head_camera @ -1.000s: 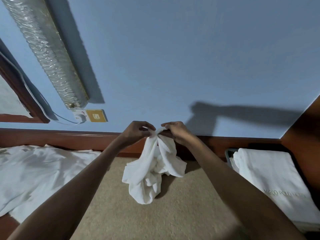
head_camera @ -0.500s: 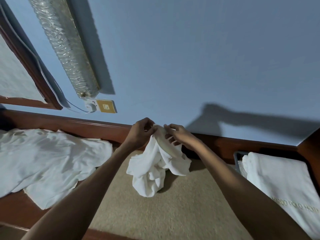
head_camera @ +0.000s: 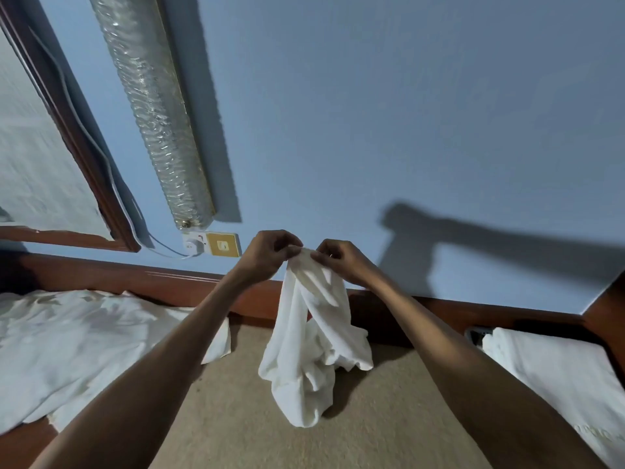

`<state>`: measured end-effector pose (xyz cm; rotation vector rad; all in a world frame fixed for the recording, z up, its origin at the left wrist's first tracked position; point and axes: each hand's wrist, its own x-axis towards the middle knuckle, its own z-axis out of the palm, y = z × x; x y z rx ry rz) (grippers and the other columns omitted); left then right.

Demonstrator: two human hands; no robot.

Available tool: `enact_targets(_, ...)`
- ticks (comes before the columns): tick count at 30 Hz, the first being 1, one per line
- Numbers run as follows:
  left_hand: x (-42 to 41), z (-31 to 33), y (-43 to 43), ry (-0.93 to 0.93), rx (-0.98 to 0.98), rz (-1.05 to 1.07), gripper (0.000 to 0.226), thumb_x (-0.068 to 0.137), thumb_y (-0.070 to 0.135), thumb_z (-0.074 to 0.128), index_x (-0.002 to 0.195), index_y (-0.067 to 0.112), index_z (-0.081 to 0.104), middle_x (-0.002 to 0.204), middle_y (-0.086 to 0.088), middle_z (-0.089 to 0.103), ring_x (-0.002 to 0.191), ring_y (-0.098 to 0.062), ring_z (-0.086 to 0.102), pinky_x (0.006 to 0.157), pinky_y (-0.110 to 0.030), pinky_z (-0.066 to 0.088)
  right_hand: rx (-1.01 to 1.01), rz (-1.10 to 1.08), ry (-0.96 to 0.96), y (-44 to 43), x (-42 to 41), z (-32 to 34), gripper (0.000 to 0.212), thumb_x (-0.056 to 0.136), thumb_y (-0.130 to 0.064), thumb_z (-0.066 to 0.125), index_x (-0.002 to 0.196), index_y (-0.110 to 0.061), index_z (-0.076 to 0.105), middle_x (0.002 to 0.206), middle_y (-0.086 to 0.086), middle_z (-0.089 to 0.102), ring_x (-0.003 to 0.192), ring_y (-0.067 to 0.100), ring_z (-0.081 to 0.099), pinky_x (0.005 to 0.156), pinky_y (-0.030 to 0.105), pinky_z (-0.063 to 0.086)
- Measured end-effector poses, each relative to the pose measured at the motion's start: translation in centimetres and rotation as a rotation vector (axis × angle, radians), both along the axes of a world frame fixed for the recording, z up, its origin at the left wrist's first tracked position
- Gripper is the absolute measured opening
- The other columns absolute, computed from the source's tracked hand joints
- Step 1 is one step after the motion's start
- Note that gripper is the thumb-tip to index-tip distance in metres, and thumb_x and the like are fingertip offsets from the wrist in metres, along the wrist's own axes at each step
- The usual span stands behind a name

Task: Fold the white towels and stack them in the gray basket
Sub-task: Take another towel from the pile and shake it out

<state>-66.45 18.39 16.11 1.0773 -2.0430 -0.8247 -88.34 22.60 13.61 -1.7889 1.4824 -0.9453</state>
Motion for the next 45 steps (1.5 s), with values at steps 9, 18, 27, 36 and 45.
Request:
enact_targets(9,3.5,10.4,-5.1,-0.101,-0.310,0.006,0.020,0.096,0.003,0.065,0.096,0.019,0.077,0.089,0.008,0.074,0.086,-0.012,0.068,0.077,-0.020,0.051,-0.025,-0.026,0.041,-1.2,1.0,9.4,0.070,0.086,-0.068,0.066,0.068,-0.018,0.020,0.070,0.005,0.021,0.063,0.021,0.020,0.062,0.040,0.012)
enact_targets(18,10.4,13.3,-8.0,-0.001,-0.360,0.286,0.024,0.095,0.002,0.058,0.101,0.015,0.077,0.094,0.000,0.071,0.095,-0.024,0.065,0.084,-0.035,0.052,-0.035,-0.199,0.041,-0.8,-1.9,12.6,0.070,0.069,-0.073,0.077,0.085,-0.005,0.071,0.083,0.000,0.072,0.078,0.012,0.065,0.072,0.038,0.048)
enact_targets(27,14.6,15.0,-8.2,0.160,-0.306,0.445,0.026,0.094,-0.001,0.052,0.105,0.011,0.074,0.097,-0.007,0.073,0.069,-0.025,0.067,0.059,-0.030,0.056,0.039,-0.218,0.262,-1.0,-3.1,13.7,0.023,0.077,-0.037,0.088,0.081,-0.022,0.071,0.072,-0.011,0.066,0.067,0.005,0.059,0.056,0.018,0.043)
enact_targets(36,20.9,13.9,-9.3,0.392,-0.138,0.769,0.038,0.078,-0.016,0.066,0.108,0.006,0.071,0.106,-0.013,0.071,0.099,-0.026,0.066,0.081,-0.033,0.057,0.097,-0.434,0.412,0.7,-6.2,12.0,0.049,0.067,-0.044,0.092,0.070,-0.004,0.065,0.064,0.004,0.060,0.058,0.018,0.055,0.054,0.031,0.041)
enact_targets(45,24.1,12.7,-7.6,0.602,-0.148,0.990,0.035,0.093,-0.002,0.044,0.114,0.004,0.070,0.118,-0.017,0.071,0.110,-0.031,0.067,0.095,-0.037,0.056,0.003,-0.550,1.095,3.8,-8.5,10.7,0.065,0.083,-0.081,0.053,0.107,-0.025,0.077,0.113,0.006,0.074,0.108,0.029,0.067,0.077,0.033,0.045)
